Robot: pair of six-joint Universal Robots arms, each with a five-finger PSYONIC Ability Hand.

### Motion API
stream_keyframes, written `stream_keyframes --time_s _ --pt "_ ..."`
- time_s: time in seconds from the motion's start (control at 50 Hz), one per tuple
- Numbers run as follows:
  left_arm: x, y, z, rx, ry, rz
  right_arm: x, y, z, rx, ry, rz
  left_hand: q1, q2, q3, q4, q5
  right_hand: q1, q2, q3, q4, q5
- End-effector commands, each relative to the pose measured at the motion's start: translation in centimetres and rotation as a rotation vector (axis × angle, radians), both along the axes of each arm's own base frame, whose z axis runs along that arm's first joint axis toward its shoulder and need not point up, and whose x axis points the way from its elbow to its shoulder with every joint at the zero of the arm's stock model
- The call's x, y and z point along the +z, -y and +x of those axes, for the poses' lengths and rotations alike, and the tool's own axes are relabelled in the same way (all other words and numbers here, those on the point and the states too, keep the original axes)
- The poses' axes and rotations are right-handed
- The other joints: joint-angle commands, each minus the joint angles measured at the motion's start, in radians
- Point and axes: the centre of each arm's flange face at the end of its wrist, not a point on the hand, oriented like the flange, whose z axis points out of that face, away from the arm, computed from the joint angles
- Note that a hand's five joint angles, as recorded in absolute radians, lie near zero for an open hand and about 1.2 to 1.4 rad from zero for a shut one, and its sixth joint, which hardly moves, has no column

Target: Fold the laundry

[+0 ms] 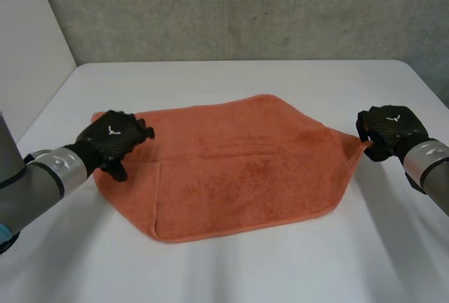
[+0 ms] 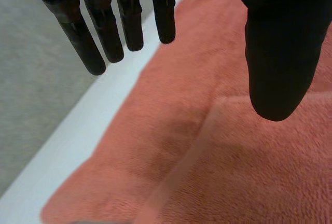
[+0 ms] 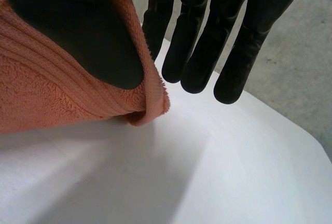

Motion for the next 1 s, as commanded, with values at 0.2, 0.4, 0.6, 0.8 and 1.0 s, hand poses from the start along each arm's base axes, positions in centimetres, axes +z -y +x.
stream_keyframes --time_s 0.2,0.4,0.6,0.8,1.0 --pt "-2.4 1.1 -1.9 -0.11 0.13 0.16 -0.9 -0.3 0.1 0.01 -0.011 0.024 0.222 0.188 0.189 0.188 0.182 0.417 0.219 0.213 0.203 0.232" --pt "-3.3 1.3 -2.6 -0.132 0.141 0.193 -0.9 -0.3 0.2 0.012 -0.013 0.027 0.204 0.17 0.172 0.17 0.164 0.417 0.219 0.213 0.203 0.232" --pt "-3.7 1.7 -2.3 -0.101 0.214 0.2 -1.1 -0.3 0.1 0.01 -0.014 0.031 0.21 0.176 0.177 0.176 0.17 0.417 0.219 0.213 0.203 0.232" --pt "-3.8 2.0 -2.2 -0.101 0.256 0.185 -1.1 -0.3 0.1 0.013 -0.013 0.032 0.316 0.282 0.283 0.282 0.276 0.417 0.219 0.213 0.203 0.232" --pt "-3.7 1.9 -2.2 -0.087 0.268 0.178 -1.1 -0.3 0.1 0.012 -0.014 0.032 0.747 0.713 0.714 0.713 0.707 0.417 0.219 0.213 0.203 0.232"
